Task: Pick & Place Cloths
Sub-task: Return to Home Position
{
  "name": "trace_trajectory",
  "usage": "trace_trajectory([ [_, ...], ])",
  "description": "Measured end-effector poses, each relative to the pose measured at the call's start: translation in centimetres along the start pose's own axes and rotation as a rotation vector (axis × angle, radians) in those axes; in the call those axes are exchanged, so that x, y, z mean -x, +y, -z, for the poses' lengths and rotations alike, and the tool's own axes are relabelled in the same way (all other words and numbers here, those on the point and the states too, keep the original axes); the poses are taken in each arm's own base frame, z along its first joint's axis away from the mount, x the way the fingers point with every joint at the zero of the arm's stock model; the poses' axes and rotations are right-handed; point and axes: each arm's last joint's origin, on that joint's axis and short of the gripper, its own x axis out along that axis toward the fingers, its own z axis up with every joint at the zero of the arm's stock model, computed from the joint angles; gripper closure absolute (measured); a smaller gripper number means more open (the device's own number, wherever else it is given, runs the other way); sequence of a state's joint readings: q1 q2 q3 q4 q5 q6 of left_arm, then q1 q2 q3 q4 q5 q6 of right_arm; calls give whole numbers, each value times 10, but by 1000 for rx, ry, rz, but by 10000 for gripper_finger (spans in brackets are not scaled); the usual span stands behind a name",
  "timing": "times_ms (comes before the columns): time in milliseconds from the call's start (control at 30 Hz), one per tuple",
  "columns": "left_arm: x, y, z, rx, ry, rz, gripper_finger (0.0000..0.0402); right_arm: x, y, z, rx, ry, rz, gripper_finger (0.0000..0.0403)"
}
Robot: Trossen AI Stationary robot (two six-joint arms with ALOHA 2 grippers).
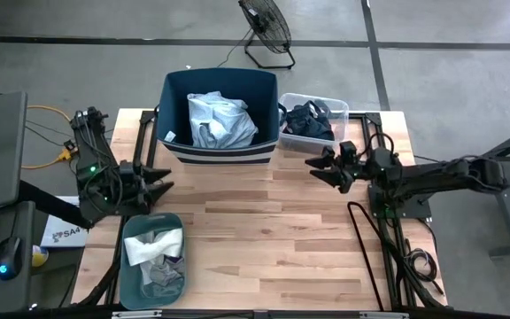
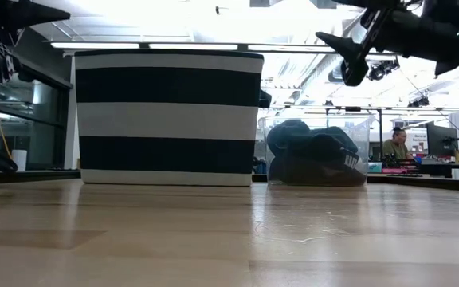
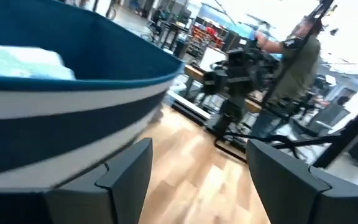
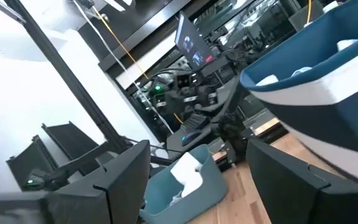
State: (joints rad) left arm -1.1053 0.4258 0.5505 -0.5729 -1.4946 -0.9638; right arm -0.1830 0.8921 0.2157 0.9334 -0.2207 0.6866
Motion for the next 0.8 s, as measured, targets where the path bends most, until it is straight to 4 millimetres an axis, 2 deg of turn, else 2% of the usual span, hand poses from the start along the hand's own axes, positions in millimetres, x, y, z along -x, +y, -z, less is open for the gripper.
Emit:
trace_trajectory([
  [267, -5, -38, 15, 20, 110, 119, 146, 2, -6, -5, 9, 17, -13, 144],
  [400, -27, -56, 17, 2, 113, 154, 146, 3, -8, -6, 9, 26, -23, 144],
  [533, -63, -67, 7, -9, 72, 302, 146, 4, -9, -7, 5, 31, -26, 144],
  [633, -88, -59, 5, -73, 57, 309, 146, 4, -11, -8, 7, 40, -33, 144],
  [800, -101, -32, -10, -120, 59, 215, 146, 5, -10, -9, 0, 64, -70, 144],
])
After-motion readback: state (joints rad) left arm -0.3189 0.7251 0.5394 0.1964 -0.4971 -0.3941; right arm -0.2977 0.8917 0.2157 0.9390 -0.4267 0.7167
